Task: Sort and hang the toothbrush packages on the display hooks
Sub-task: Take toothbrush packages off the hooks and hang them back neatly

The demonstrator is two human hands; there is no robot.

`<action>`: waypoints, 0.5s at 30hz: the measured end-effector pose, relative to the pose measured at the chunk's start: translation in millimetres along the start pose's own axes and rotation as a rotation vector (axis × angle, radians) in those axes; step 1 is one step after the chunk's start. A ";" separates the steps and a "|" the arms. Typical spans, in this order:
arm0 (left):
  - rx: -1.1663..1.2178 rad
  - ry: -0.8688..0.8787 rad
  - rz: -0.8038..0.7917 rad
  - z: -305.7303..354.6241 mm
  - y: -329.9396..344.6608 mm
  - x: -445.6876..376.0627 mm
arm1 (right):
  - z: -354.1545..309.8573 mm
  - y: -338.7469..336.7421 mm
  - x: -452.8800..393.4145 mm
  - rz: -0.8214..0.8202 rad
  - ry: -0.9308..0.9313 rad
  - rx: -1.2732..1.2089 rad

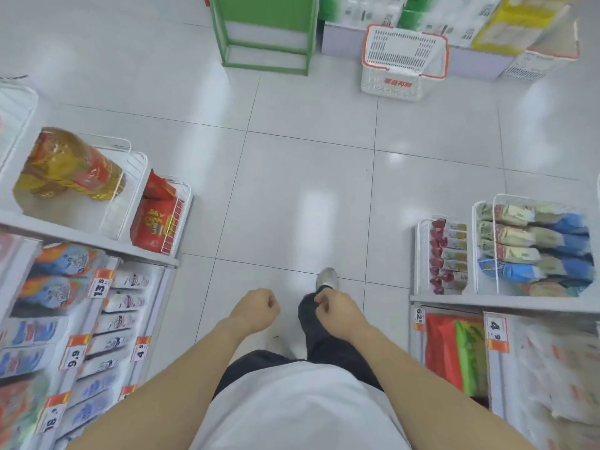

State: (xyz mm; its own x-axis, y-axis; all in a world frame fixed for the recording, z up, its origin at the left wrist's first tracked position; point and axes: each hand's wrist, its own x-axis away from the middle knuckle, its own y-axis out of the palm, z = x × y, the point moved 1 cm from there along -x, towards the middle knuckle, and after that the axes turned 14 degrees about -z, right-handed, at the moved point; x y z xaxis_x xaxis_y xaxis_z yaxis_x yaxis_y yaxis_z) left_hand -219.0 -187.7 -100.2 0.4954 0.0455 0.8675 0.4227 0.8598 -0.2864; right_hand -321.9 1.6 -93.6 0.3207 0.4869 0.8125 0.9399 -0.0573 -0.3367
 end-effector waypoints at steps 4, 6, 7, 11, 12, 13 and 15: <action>0.052 -0.015 -0.013 48.8 -66.5 -59.0 | -25.8 -89.9 -72.4 -0.042 -0.064 0.010; 0.079 -0.020 -0.005 79.3 -102.9 -80.7 | -40.9 -143.1 -102.7 -0.073 -0.082 0.041; 0.077 -0.019 -0.005 95.3 -122.4 -88.6 | -48.3 -169.6 -115.7 -0.080 -0.080 0.046; 0.055 -0.010 0.053 152.1 -209.3 -119.6 | -82.6 -270.3 -163.1 -0.116 -0.024 0.123; 0.051 -0.012 0.078 162.6 -230.7 -128.6 | -91.9 -293.6 -174.8 -0.114 -0.012 0.144; 0.040 -0.025 0.095 171.2 -250.5 -137.8 | -100.4 -314.4 -187.5 -0.110 -0.005 0.157; 0.003 -0.066 0.096 183.4 -286.9 -157.8 | -117.4 -351.6 -213.3 -0.099 0.007 0.185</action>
State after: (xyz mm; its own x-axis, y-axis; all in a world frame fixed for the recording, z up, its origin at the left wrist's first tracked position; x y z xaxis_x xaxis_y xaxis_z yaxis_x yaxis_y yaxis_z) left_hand -557.7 -348.2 -80.4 0.4820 0.1610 0.8612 0.3734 0.8515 -0.3682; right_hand -707.0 -184.4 -92.6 0.2293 0.4760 0.8491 0.9296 0.1515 -0.3360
